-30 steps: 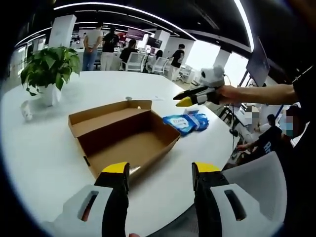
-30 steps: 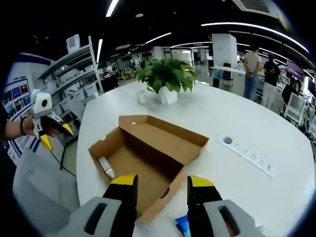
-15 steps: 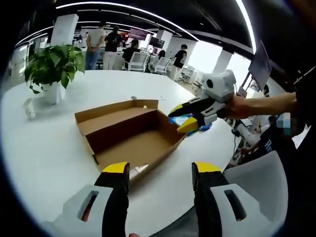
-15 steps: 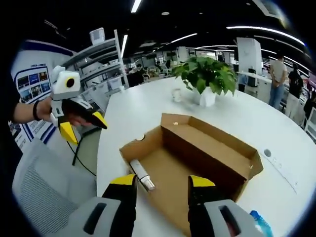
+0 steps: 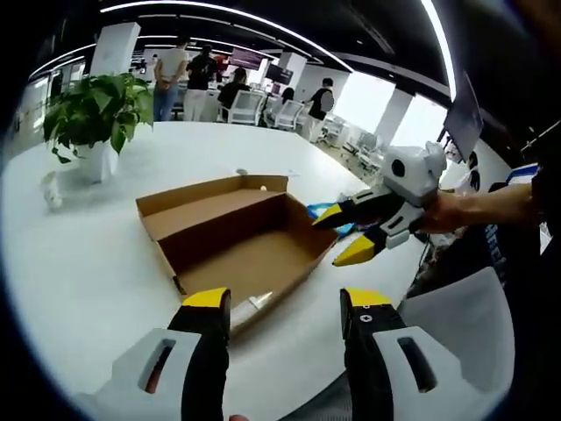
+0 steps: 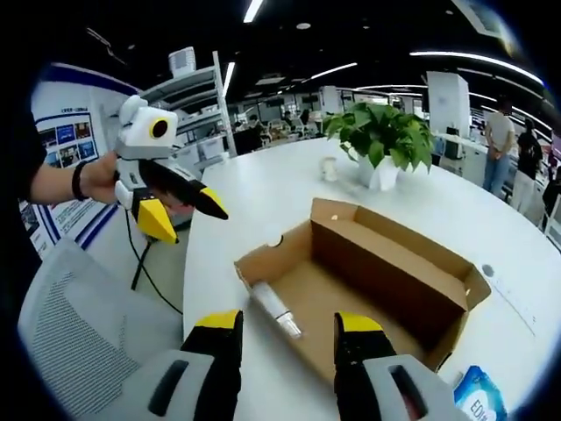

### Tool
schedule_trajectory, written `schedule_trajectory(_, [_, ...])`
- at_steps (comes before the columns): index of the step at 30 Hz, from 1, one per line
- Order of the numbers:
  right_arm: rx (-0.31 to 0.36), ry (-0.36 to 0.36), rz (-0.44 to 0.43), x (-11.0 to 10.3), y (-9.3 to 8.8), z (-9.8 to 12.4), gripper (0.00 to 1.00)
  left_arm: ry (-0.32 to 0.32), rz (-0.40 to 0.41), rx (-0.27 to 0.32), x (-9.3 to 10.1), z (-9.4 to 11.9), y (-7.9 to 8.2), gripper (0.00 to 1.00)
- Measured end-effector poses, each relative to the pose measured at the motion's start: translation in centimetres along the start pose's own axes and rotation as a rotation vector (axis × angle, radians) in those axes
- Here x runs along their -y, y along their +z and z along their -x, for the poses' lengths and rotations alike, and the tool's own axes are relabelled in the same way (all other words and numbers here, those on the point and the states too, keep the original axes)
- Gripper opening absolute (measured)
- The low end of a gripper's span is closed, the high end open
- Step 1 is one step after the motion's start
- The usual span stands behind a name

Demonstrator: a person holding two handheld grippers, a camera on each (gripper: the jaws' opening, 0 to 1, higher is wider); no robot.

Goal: Operate the shoe box by opening the lid, removing the specified soft item, and placing it in the target area until the item is outside and the box remains undamaged.

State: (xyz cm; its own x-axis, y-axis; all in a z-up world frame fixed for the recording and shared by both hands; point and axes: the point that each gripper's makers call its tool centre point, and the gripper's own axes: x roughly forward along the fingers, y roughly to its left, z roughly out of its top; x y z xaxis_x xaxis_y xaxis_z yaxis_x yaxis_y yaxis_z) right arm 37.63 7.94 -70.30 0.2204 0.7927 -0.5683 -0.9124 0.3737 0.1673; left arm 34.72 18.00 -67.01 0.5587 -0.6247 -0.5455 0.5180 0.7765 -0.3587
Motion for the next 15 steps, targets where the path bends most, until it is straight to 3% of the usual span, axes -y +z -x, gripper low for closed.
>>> schedule_trajectory(7, [0.003,-0.045,0.009,-0.2,-0.9,1.0,0.39,-0.017,-0.036,-0.023,-0.3,-0.4,0.3,0.52])
schedule_trajectory(10, [0.011,-0.067,-0.003,-0.3,-1.3,1.5,0.39,-0.025,-0.101,-0.064,-0.4,-1.0,0.3,0.52])
schedule_trajectory(15, [0.027,-0.114,-0.040,-0.1,-1.7,2.4,0.40,-0.038,-0.137,-0.088,-0.8,-1.8,0.7,0.51])
